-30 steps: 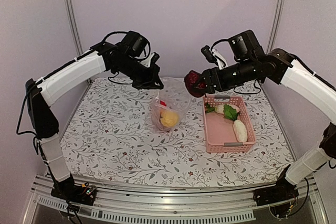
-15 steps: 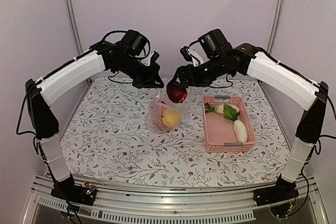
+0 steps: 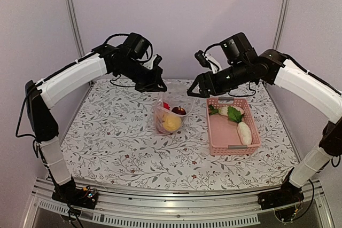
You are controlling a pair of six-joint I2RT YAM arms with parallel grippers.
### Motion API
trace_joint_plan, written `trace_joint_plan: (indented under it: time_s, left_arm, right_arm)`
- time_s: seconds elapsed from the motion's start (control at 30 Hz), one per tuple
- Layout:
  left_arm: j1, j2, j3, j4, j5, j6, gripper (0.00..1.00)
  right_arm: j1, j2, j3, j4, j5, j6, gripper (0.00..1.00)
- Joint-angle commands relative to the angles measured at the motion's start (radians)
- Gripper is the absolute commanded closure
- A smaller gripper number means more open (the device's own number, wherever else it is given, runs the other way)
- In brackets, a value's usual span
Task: Place the food in the zip-top bag and seal the zipper
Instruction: Adjust the zipper food storage bag at the center of the board.
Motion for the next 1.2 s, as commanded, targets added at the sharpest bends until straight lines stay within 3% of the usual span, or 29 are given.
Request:
trace_joint_plan:
  time_s: [0.0,0.23,0.43,0.5,0.6,0.63,0.83,1.0,1.17]
  left_arm:
    - [0.004,-0.02,0.003,0.003,0.023,0.012,1.0]
    - [0.004,-0.016,-0.006,0.003,0.048,0.014,1.0]
    - [-0.001,-0.013,-0.005,0.001,0.06,0.017,1.0]
    - [-0.001,-0.01,-0.001,-0.004,0.065,0.02,1.0]
    - [-0.003,0.0,0.034,-0.048,0.043,0.032,1.0]
    - [-0.003,0.005,0.054,-0.071,0.02,0.042,1.0]
    - [-0.013,0.049,0.265,-0.275,-0.141,0.069,1.0]
    - [0.005,0.057,0.167,-0.283,-0.181,0.079,1.0]
    - [-0.003,0.058,0.185,-0.254,-0.156,0.079,1.0]
  right_arm:
    - [0.006,0.014,-0.032,-0.031,0.061,0.022,0.38]
    - [0.006,0.054,-0.065,-0.045,0.113,0.23,0.42]
    - [0.006,0.153,0.006,-0.042,0.088,0.258,0.52]
    - [0.006,0.191,0.044,-0.054,0.085,0.256,0.65]
    - [0.006,0.266,0.149,-0.12,0.095,0.255,0.97]
    - [0.007,0.278,0.188,-0.14,0.103,0.255,1.0]
    - [0.007,0.288,0.424,-0.218,0.123,0.265,1.0]
    - [-0.002,0.282,0.364,-0.199,0.111,0.244,1.0]
    - [-0.006,0.323,0.344,-0.22,0.07,0.224,1.0]
